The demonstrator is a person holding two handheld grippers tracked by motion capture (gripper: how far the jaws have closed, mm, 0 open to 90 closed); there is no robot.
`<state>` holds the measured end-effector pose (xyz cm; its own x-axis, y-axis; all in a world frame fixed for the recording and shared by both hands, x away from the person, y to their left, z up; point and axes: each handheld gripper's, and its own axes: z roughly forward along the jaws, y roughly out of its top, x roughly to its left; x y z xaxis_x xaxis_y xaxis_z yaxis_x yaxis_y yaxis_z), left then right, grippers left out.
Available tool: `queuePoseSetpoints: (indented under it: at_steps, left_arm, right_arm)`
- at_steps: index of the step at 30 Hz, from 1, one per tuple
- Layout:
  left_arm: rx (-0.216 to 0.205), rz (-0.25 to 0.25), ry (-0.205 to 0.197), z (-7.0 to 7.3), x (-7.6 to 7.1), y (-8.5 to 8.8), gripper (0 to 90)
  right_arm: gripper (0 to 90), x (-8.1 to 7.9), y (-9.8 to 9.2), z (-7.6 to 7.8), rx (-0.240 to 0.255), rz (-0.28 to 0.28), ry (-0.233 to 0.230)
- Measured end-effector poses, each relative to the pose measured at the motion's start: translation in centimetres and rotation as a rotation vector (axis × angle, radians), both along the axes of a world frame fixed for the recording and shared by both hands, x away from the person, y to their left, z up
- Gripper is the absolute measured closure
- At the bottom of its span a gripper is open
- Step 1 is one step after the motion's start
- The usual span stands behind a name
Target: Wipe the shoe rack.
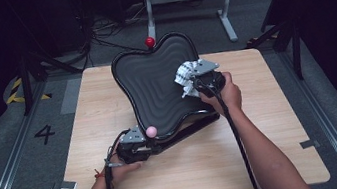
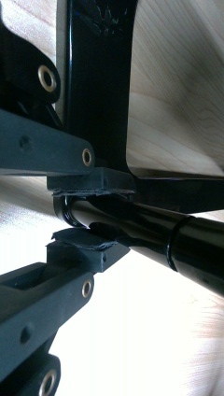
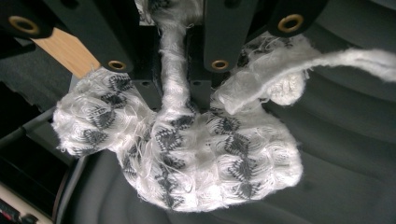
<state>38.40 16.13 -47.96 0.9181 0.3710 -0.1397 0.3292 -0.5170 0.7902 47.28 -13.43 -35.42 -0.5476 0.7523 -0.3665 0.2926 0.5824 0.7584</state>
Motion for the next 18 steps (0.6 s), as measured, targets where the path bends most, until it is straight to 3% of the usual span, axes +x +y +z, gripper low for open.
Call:
queuePoseSetpoints:
  at_steps: [3,8,10,13,14,18]
  left_arm:
    - [0.000,0.000,0.000,0.0,0.0,0.0,72.1]
    - [0.001,0.001,0.000,0.0,0.0,0.0,72.1]
    - [0.001,0.001,-0.001,0.0,0.0,0.0,72.0]
    - [0.003,0.002,-0.001,0.0,0.0,0.0,72.1]
    - [0.006,0.001,-0.001,0.0,0.0,0.0,72.1]
    - [0.006,0.003,-0.007,0.0,0.0,0.0,72.1]
  right_arm:
    - [79.9,-0.1,-0.3,-0.2,0.014,0.006,-0.003]
    - [79.8,-0.8,0.6,-0.4,-0.007,0.055,-0.017]
    - [79.7,-1.1,1.2,-0.4,0.009,0.093,-0.007]
    - [79.6,-1.8,2.4,-0.5,0.003,0.143,-0.015]
    - [79.7,-2.4,3.4,-0.6,0.002,0.188,-0.021]
    - [79.6,-3.3,5.1,-0.7,-0.007,0.248,-0.023]
